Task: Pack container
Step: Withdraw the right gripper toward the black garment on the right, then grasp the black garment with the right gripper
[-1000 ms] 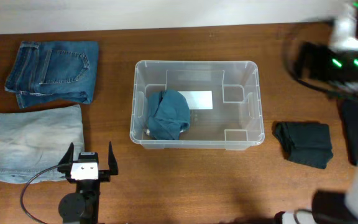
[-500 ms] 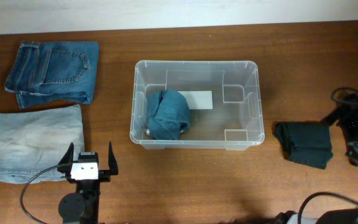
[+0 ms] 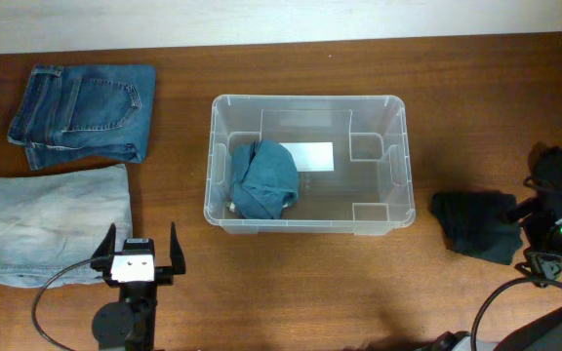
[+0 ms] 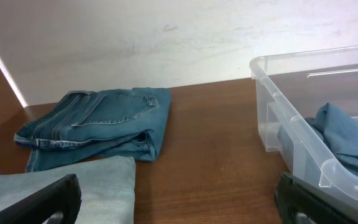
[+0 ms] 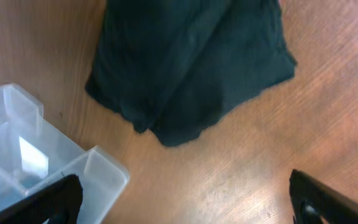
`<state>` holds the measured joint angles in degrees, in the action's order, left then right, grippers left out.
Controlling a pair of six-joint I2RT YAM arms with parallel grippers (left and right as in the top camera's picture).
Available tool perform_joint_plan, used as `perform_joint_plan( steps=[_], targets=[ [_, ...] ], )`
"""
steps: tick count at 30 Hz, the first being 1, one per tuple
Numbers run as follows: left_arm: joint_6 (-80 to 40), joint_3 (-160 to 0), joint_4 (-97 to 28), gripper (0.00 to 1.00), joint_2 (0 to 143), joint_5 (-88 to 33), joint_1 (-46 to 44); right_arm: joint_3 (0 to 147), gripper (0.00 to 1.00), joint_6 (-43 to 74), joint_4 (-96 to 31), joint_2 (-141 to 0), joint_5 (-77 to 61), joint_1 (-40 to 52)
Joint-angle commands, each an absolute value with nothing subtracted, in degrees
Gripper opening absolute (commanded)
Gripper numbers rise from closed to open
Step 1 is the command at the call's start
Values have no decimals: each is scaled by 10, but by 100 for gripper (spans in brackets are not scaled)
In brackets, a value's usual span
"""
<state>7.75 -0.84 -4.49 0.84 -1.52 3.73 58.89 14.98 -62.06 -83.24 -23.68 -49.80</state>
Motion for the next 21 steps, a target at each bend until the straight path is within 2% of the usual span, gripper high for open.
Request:
perform_joint_plan(
  steps=[1,10,21],
  targets=[
    [85,-5,-46,99,4,-13,35,563,98,182,-590,-832,-205,-499],
    [85,-5,-46,100,4,-13,35,542,99,187,-516,-849,-195,-498],
    [85,-5,-46,100,4,-13,35,542,98,216,-485,-890,-169,-491]
  ],
)
